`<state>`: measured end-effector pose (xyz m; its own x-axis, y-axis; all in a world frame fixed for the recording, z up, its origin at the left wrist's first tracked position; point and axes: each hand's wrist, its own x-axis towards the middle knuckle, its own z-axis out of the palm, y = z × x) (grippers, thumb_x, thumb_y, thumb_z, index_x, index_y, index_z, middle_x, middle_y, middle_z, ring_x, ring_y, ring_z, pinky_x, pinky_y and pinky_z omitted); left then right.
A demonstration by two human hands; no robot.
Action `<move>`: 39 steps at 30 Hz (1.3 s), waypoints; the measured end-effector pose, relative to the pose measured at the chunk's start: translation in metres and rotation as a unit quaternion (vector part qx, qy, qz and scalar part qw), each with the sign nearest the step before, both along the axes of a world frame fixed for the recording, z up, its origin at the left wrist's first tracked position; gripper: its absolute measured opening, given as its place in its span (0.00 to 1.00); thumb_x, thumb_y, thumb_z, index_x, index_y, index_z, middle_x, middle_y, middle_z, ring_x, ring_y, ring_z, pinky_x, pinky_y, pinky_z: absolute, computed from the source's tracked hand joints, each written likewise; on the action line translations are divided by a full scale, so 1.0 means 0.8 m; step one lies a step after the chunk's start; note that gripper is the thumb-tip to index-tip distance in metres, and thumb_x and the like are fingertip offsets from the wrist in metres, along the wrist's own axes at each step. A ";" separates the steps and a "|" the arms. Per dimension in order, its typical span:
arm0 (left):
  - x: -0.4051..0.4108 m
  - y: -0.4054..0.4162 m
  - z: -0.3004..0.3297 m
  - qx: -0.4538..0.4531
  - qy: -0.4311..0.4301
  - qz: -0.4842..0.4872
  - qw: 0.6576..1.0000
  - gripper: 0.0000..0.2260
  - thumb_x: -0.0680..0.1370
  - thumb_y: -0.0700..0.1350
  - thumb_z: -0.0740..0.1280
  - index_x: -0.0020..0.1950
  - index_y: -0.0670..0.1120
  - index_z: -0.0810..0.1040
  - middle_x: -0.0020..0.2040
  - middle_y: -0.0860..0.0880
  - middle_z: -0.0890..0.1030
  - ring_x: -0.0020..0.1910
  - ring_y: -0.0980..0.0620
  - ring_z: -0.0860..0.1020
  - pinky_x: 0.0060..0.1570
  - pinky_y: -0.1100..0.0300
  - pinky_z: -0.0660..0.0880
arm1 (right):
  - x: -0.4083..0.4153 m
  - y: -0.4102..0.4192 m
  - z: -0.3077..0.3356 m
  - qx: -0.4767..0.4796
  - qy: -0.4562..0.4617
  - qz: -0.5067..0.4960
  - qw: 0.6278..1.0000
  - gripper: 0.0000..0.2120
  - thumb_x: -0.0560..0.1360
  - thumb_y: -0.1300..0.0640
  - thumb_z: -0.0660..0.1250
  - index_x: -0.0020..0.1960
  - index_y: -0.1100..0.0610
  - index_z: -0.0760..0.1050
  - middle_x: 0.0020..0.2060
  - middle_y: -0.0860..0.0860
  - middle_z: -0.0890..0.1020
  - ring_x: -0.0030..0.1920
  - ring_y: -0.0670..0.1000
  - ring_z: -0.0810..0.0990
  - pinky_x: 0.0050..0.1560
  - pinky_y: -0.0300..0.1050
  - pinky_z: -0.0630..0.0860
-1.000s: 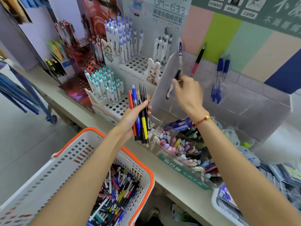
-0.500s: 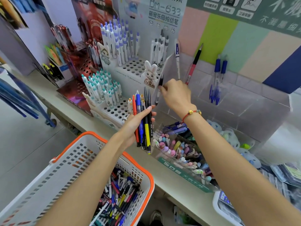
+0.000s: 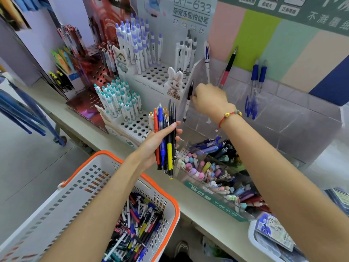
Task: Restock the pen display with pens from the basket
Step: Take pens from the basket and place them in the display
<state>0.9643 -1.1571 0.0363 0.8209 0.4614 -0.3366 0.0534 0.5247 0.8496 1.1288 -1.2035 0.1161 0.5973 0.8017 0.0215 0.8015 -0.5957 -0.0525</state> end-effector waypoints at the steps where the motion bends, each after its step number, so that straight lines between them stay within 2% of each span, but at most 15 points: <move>1: 0.000 -0.001 0.000 -0.003 -0.002 -0.002 1.000 0.11 0.79 0.46 0.65 0.61 0.48 0.79 0.45 0.53 0.84 0.42 0.57 0.81 0.47 0.61 0.77 | -0.002 -0.006 0.001 0.037 -0.001 -0.005 0.999 0.09 0.81 0.58 0.59 0.44 0.61 0.72 0.41 0.57 0.75 0.48 0.63 0.79 0.42 0.49 0.71; 4: 0.004 -0.003 0.002 0.001 -0.006 -0.015 1.000 0.11 0.78 0.47 0.66 0.60 0.49 0.79 0.45 0.53 0.85 0.43 0.57 0.81 0.49 0.60 0.77 | -0.019 -0.029 0.000 0.185 0.059 -0.021 0.981 0.16 0.79 0.50 0.63 0.43 0.59 0.82 0.35 0.54 0.81 0.39 0.58 0.80 0.41 0.48 0.75; 8: 0.012 -0.012 0.011 0.030 0.000 -0.064 0.997 0.09 0.78 0.46 0.66 0.57 0.48 0.80 0.43 0.55 0.85 0.41 0.59 0.82 0.46 0.63 0.79 | -0.041 -0.050 -0.008 0.124 0.309 -0.023 0.943 0.17 0.79 0.43 0.64 0.42 0.55 0.82 0.24 0.45 0.77 0.24 0.42 0.70 0.31 0.36 0.73; 12: 0.022 -0.022 0.019 0.017 -0.009 -0.075 0.997 0.11 0.80 0.47 0.64 0.61 0.46 0.78 0.47 0.52 0.85 0.43 0.58 0.83 0.40 0.63 0.79 | -0.040 -0.063 -0.019 0.194 0.380 -0.073 0.901 0.16 0.80 0.47 0.63 0.42 0.55 0.82 0.20 0.42 0.76 0.22 0.37 0.74 0.29 0.30 0.68; 15: 0.031 -0.028 0.023 -0.012 -0.023 -0.062 0.998 0.10 0.81 0.46 0.63 0.59 0.46 0.78 0.48 0.51 0.86 0.45 0.56 0.84 0.36 0.60 0.80 | -0.036 -0.071 -0.023 0.243 0.342 -0.096 0.903 0.17 0.82 0.47 0.59 0.47 0.55 0.81 0.26 0.41 0.77 0.26 0.36 0.75 0.34 0.33 0.68; 17: 0.037 -0.029 0.023 -0.028 -0.025 -0.039 0.999 0.09 0.81 0.45 0.62 0.57 0.45 0.79 0.47 0.50 0.86 0.46 0.54 0.84 0.36 0.59 0.81 | -0.033 -0.077 -0.022 0.347 0.277 -0.126 0.887 0.17 0.84 0.48 0.55 0.48 0.55 0.79 0.31 0.42 0.75 0.29 0.36 0.72 0.33 0.35 0.66; 20: 0.040 -0.023 0.015 0.001 -0.007 -0.015 1.000 0.07 0.80 0.45 0.64 0.54 0.44 0.80 0.44 0.50 0.86 0.40 0.54 0.84 0.39 0.61 0.81 | -0.024 -0.092 -0.006 0.588 0.107 -0.145 0.789 0.15 0.84 0.53 0.53 0.45 0.58 0.73 0.28 0.42 0.70 0.26 0.40 0.68 0.30 0.33 0.62; 22: 0.040 -0.020 0.011 0.019 -0.006 -0.021 1.000 0.08 0.80 0.45 0.66 0.55 0.44 0.80 0.42 0.50 0.84 0.38 0.55 0.82 0.40 0.61 0.80 | -0.017 -0.098 0.002 0.643 0.005 -0.132 0.754 0.16 0.83 0.54 0.53 0.46 0.62 0.73 0.29 0.42 0.69 0.25 0.43 0.66 0.29 0.32 0.61; 24: 0.040 -0.020 0.008 0.029 -0.008 -0.028 0.999 0.09 0.79 0.46 0.66 0.56 0.44 0.80 0.42 0.51 0.84 0.38 0.55 0.82 0.41 0.60 0.80 | -0.008 -0.096 0.002 0.604 -0.056 -0.119 0.786 0.17 0.83 0.53 0.53 0.48 0.65 0.74 0.32 0.46 0.73 0.28 0.45 0.67 0.29 0.34 0.60; 25: 0.041 -0.020 0.007 0.030 -0.007 -0.032 0.999 0.09 0.79 0.46 0.66 0.56 0.44 0.80 0.42 0.51 0.84 0.39 0.55 0.82 0.42 0.60 0.80 | -0.005 -0.093 0.001 0.546 -0.063 -0.116 0.827 0.17 0.83 0.52 0.53 0.50 0.64 0.74 0.34 0.49 0.75 0.30 0.45 0.68 0.30 0.37 0.59; 27: 0.041 -0.022 0.008 0.033 -0.005 -0.039 0.999 0.10 0.79 0.46 0.66 0.57 0.44 0.80 0.43 0.51 0.84 0.39 0.55 0.82 0.42 0.60 0.80 | -0.001 -0.086 -0.002 0.361 -0.035 -0.122 0.924 0.18 0.84 0.50 0.51 0.54 0.62 0.72 0.39 0.55 0.79 0.37 0.55 0.76 0.34 0.45 0.61; 29: 0.041 -0.023 0.009 0.030 -0.003 -0.045 0.999 0.10 0.79 0.46 0.66 0.58 0.44 0.80 0.43 0.51 0.84 0.40 0.55 0.82 0.42 0.60 0.80 | 0.002 -0.075 -0.003 0.216 -0.006 -0.123 0.969 0.18 0.85 0.49 0.51 0.56 0.61 0.72 0.48 0.60 0.81 0.48 0.63 0.79 0.39 0.47 0.64; 34: 0.038 -0.022 0.016 0.041 0.008 -0.075 0.996 0.11 0.80 0.47 0.65 0.60 0.47 0.79 0.45 0.53 0.85 0.42 0.57 0.82 0.46 0.60 0.81 | 0.002 -0.050 0.005 0.035 0.083 -0.100 0.991 0.07 0.81 0.60 0.60 0.57 0.61 0.72 0.53 0.60 0.77 0.55 0.62 0.77 0.44 0.48 0.67; 36: 0.035 -0.021 0.017 0.052 0.011 -0.090 0.995 0.11 0.80 0.48 0.65 0.61 0.48 0.78 0.46 0.54 0.85 0.43 0.58 0.82 0.46 0.60 0.80 | -0.003 -0.050 0.008 0.056 0.089 -0.106 0.989 0.04 0.78 0.64 0.62 0.52 0.59 0.69 0.48 0.58 0.75 0.53 0.61 0.77 0.42 0.48 0.66; 39: 0.033 -0.021 0.018 0.056 0.015 -0.094 0.994 0.11 0.79 0.48 0.65 0.60 0.50 0.78 0.45 0.55 0.85 0.43 0.58 0.82 0.42 0.62 0.79 | -0.017 -0.065 0.005 0.204 0.064 -0.124 0.969 0.09 0.78 0.61 0.63 0.57 0.59 0.67 0.48 0.56 0.79 0.49 0.61 0.79 0.41 0.51 0.72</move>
<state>0.9907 -1.1741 0.0511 0.8865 0.3361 -0.3180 0.1684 0.4058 0.8983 1.1150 -1.2552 0.1203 0.7887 0.5742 0.2197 0.6085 -0.6779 -0.4126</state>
